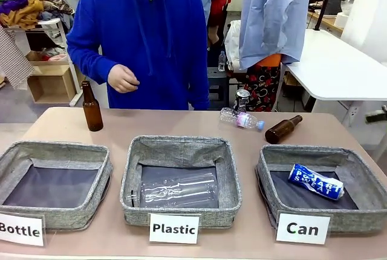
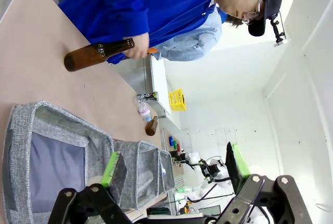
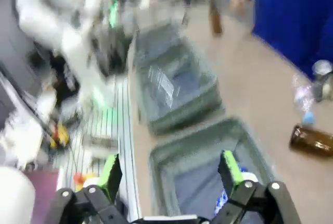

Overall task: Sort the can waste into the basket.
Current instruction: Pick up the can waste from the table and place it in the right Fabric basket.

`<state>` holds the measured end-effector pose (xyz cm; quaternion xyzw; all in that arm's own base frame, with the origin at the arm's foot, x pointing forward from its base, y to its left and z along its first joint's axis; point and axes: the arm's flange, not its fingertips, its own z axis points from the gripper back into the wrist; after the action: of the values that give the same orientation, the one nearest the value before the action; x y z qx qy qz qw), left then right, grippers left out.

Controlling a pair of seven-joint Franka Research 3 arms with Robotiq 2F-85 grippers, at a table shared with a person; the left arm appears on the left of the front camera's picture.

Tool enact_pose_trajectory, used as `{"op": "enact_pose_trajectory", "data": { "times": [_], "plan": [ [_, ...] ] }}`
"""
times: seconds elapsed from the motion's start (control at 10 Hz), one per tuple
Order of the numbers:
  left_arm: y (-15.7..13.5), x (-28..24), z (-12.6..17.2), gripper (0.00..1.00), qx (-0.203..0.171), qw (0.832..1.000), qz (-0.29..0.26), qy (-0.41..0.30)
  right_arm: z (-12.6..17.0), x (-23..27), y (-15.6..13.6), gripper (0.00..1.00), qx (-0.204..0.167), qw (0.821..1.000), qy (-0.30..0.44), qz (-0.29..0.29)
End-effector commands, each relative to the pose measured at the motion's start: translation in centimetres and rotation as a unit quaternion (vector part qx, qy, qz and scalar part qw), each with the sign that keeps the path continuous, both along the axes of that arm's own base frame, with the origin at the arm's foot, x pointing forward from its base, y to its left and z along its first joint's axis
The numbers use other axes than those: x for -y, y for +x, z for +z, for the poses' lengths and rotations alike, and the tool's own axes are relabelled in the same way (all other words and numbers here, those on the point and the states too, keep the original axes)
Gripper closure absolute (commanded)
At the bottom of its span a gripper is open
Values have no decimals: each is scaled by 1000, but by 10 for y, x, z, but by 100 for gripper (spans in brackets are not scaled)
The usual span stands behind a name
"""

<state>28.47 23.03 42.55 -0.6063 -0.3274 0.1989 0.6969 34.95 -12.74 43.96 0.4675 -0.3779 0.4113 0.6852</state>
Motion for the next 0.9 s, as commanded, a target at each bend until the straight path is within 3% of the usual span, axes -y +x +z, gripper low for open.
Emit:
{"op": "enact_pose_trajectory", "data": {
  "times": [0.0,0.1,0.3,0.5,0.6,0.7,0.8],
  "plan": [
    [-1,0,1,0,5,1000,-4,2,2,-11,37,0,-65,977,167,-114],
    [-1,0,1,0,5,1000,-4,2,6,-11,53,0,-143,952,222,-154],
    [-1,0,1,0,5,1000,-4,2,7,-5,76,0,-192,936,222,-193],
    [-1,0,1,0,5,1000,-4,2,1,4,91,0,-212,935,204,-197],
    [-1,0,1,0,5,1000,-4,2,-6,8,95,0,-231,941,180,-171],
    [-1,0,1,0,5,1000,-4,2,-4,4,83,0,-205,936,214,-190],
    [-1,0,1,0,5,1000,-4,2,-4,4,83,0,-205,936,214,-190]
  ]
}}
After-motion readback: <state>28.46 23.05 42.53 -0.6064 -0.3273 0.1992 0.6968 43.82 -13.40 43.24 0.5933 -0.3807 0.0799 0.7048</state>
